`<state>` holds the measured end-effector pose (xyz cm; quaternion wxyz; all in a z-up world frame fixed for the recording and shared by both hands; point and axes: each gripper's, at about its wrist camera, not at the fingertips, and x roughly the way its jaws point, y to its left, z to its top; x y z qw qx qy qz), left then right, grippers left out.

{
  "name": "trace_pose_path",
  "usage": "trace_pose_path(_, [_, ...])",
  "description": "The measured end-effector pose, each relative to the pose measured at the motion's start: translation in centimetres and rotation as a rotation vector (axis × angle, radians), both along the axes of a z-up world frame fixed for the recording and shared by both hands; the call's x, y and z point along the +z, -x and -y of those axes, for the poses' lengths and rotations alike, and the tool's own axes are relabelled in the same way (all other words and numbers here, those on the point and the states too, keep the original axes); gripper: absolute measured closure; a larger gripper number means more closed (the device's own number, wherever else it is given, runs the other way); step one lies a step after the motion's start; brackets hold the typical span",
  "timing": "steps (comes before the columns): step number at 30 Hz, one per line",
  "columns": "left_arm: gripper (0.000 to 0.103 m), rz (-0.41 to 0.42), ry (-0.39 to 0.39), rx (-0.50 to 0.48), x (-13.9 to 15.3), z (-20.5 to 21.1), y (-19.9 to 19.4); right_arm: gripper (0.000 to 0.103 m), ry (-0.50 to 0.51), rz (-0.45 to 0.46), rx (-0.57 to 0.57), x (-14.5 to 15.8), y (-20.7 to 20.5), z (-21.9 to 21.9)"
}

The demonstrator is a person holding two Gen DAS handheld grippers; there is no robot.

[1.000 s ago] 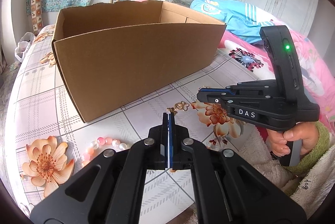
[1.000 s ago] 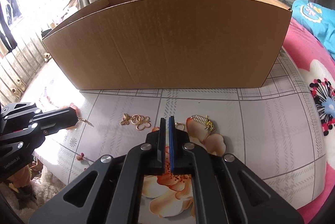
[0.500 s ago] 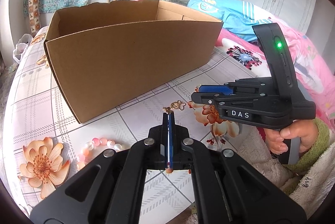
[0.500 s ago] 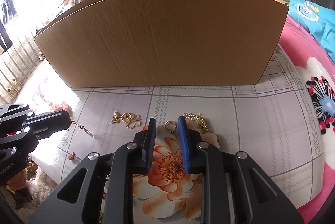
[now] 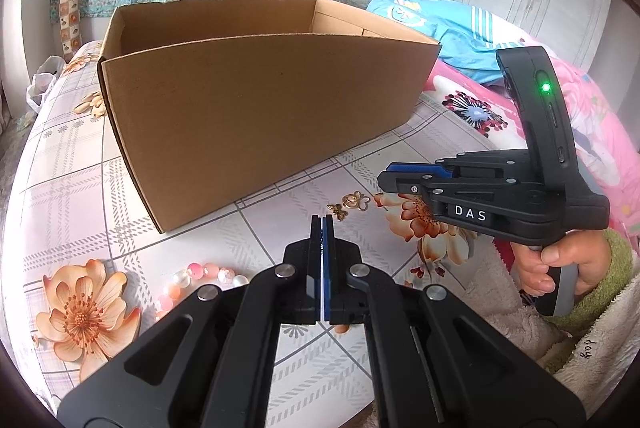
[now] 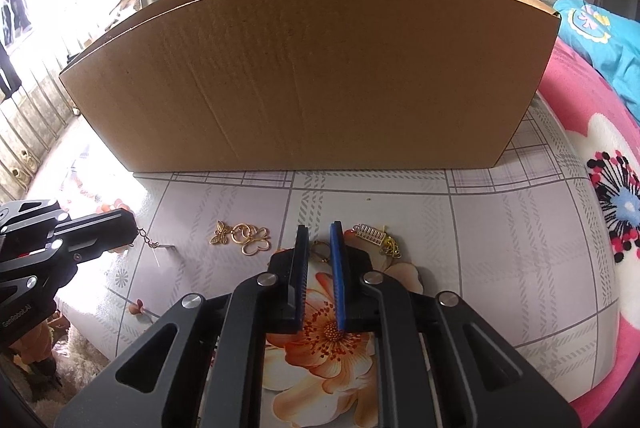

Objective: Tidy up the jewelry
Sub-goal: 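Lift the gold charm with the left gripper toward the box, then carry the charm over the cardboard box and open the left gripper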

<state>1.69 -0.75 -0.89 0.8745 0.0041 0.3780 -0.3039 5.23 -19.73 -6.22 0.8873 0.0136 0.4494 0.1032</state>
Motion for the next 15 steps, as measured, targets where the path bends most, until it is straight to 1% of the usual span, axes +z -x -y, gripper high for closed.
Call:
trace_pose_path(5, [0.103,0.014,0.003,0.006,0.5,-0.2,0.2,0.092,-0.015,0.011,-0.007,0.2,0.6,0.9])
trace_pose_path(8, [0.103,0.035,0.015,0.006,1.5,-0.5,0.5,0.092,-0.026,0.039,-0.013,1.3,1.2,1.1])
trace_pose_path(12, [0.103,0.087,0.045,-0.005,4.2,-0.9,0.9,0.092,-0.066,0.105,-0.005,4.1,2.3,1.5])
trace_pose_path(15, [0.103,0.135,0.110,-0.031,7.3,-1.4,1.1,0.092,-0.094,0.185,0.019,7.1,2.9,1.5])
